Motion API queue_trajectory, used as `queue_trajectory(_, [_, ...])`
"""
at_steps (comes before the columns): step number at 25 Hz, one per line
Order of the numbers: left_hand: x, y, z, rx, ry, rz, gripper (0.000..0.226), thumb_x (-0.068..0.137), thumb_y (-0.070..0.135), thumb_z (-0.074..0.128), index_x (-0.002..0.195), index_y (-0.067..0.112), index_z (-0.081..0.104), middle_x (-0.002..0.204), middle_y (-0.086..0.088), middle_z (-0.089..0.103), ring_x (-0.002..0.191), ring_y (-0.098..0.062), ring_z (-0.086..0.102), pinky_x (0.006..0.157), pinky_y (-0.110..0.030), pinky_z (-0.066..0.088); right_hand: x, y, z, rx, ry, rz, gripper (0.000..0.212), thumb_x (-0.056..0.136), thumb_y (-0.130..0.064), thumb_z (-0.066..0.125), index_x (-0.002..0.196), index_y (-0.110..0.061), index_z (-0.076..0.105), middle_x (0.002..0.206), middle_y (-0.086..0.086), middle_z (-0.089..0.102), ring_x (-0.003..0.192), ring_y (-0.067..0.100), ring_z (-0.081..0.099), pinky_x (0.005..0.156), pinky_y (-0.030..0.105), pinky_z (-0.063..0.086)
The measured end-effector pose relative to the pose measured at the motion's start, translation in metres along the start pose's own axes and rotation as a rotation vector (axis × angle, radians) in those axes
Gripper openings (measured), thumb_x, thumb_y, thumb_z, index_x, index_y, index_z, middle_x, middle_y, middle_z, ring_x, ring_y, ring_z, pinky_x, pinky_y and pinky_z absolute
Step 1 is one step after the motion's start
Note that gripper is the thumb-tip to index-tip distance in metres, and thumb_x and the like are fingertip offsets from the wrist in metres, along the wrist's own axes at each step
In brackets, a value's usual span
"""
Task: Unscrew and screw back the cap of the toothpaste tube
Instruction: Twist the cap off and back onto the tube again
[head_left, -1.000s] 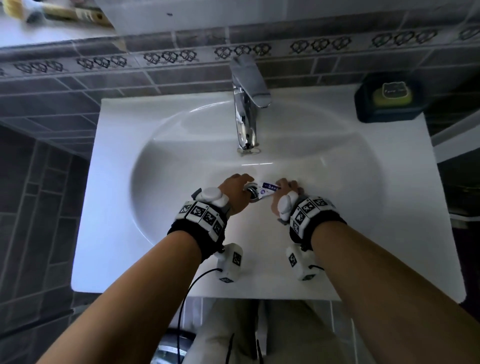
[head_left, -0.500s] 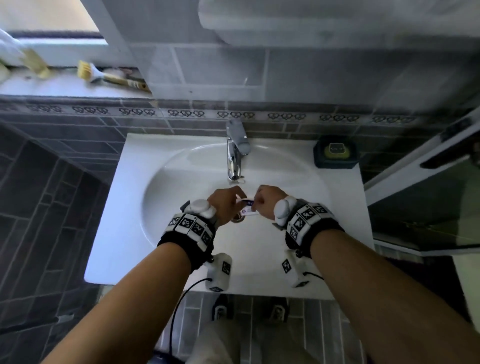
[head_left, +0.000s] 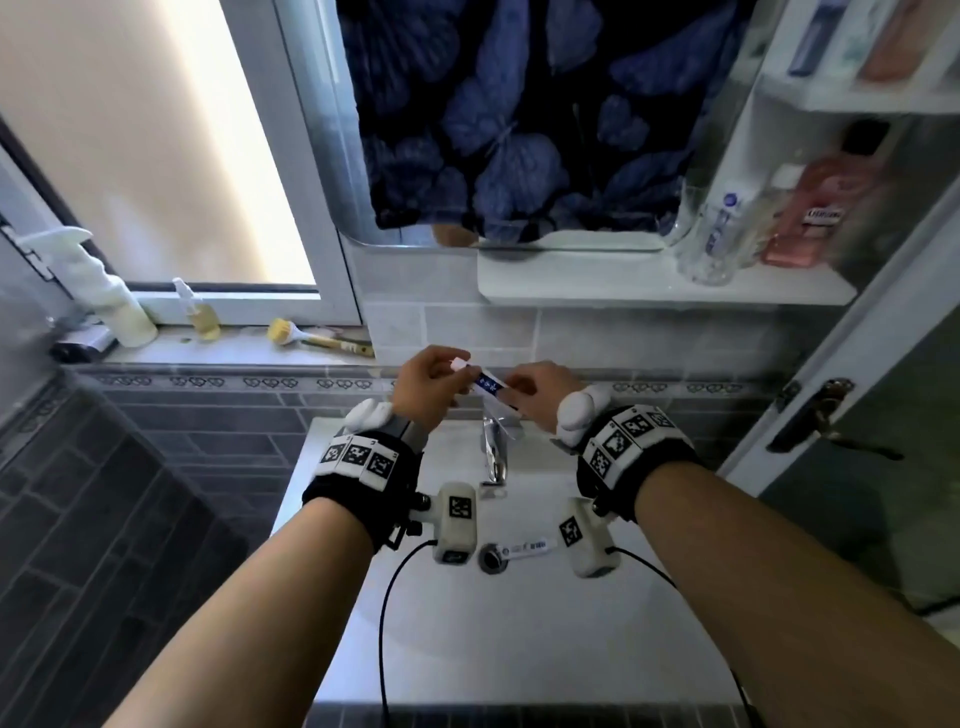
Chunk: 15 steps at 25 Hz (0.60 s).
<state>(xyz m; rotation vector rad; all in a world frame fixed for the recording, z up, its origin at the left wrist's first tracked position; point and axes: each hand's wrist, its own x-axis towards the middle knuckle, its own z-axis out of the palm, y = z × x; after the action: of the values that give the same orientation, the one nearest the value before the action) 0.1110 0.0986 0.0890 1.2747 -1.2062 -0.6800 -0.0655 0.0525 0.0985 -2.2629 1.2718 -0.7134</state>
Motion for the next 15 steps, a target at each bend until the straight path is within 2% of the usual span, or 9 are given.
queue_trajectory(2, [0.003,0.015,0.002,-0.07,0.037,0.027,0.03,0.077,0.017,0.081,0.103,0.011,0.067,0.067,0.006,0.07,0.059,-0.006,0.064,0.05,-0.02,0.049,0.0,-0.001,0.001,0.154,0.021,0.014,0.024,0.086,-0.036,0.068,0.09,-0.013,0.074,0.083,0.004,0.076,0.077,0.024,0.072,0.073,0.04,0.06])
queue_trajectory(4, [0.006,0.026,0.001,-0.069,0.085,0.065,0.034,0.076,0.021,0.082,0.105,0.012,0.068,0.074,0.002,0.071,0.06,-0.001,0.063,0.05,-0.018,0.049,0.0,-0.007,0.006,0.313,0.062,0.01,0.019,0.085,-0.026,0.073,0.089,-0.007,0.073,0.081,0.009,0.076,0.073,0.025,0.073,0.071,0.043,0.06])
queue_trajectory(7, [0.006,0.031,-0.008,-0.041,0.171,0.081,0.038,0.074,0.024,0.084,0.104,0.009,0.068,0.075,-0.003,0.071,0.057,0.001,0.061,0.052,-0.019,0.05,-0.002,-0.015,0.011,0.521,0.089,0.025,0.014,0.08,-0.019,0.079,0.088,-0.009,0.071,0.072,0.005,0.073,0.061,0.013,0.069,0.061,0.033,0.058])
queue_trajectory(11, [0.004,0.03,-0.013,-0.015,0.153,0.046,0.035,0.073,0.026,0.085,0.097,0.009,0.066,0.072,-0.001,0.073,0.055,-0.002,0.063,0.052,-0.018,0.051,-0.004,-0.018,0.012,0.494,-0.005,0.006,0.011,0.081,-0.014,0.078,0.085,-0.011,0.068,0.07,0.009,0.07,0.06,0.015,0.066,0.054,0.026,0.054])
queue_trajectory(15, [-0.006,0.019,-0.011,0.049,0.057,0.001,0.024,0.081,0.03,0.078,0.093,0.011,0.069,0.071,0.003,0.072,0.057,-0.003,0.066,0.05,-0.02,0.052,-0.002,-0.025,0.016,0.723,0.065,0.024,0.02,0.087,-0.001,0.069,0.105,0.006,0.065,0.072,0.014,0.066,0.061,0.015,0.067,0.058,0.023,0.059])
